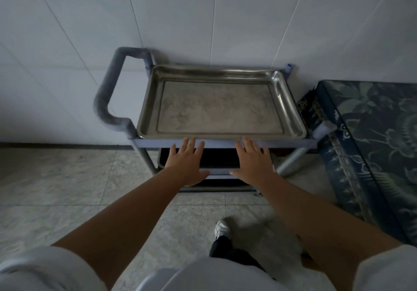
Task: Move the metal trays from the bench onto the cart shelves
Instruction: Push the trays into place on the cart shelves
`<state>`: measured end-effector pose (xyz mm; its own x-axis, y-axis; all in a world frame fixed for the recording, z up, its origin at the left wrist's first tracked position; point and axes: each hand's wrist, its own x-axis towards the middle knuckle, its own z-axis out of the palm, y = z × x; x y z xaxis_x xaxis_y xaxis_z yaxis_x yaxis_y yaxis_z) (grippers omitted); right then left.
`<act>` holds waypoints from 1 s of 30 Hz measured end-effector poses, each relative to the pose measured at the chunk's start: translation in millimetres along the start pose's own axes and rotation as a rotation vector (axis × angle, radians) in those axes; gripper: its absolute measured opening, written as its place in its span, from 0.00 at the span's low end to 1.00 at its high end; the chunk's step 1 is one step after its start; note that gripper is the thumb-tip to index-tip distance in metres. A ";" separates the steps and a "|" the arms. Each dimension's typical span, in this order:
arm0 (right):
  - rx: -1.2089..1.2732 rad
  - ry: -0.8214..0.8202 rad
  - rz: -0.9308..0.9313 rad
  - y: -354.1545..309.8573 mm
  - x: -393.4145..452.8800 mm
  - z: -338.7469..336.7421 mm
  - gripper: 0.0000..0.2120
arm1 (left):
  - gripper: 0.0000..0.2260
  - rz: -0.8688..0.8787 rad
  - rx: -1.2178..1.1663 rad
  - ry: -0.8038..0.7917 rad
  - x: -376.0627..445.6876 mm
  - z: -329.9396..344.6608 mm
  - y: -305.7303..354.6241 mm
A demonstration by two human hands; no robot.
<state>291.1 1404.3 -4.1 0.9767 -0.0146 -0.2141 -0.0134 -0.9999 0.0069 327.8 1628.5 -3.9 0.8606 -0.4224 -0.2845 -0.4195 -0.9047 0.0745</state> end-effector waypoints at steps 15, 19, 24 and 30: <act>0.055 -0.208 0.054 -42.9 -141.5 38.4 0.55 | 0.48 -0.012 0.020 -0.084 -147.5 33.1 -11.4; 0.065 -0.214 0.045 -31.4 -143.9 37.0 0.55 | 0.48 -0.040 0.002 -0.065 -151.7 36.7 -1.7; 0.068 -0.235 0.032 -8.7 -138.6 38.3 0.54 | 0.48 -0.076 -0.017 -0.107 -142.5 42.8 19.2; 0.084 -0.227 -0.015 20.7 -88.8 87.3 0.51 | 0.46 -0.096 -0.031 -0.113 -81.0 81.4 24.3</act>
<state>185.3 1384.6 -70.2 0.9037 0.0091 -0.4281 -0.0265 -0.9967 -0.0773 224.4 1645.2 -56.8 0.8578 -0.3264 -0.3971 -0.3258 -0.9427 0.0711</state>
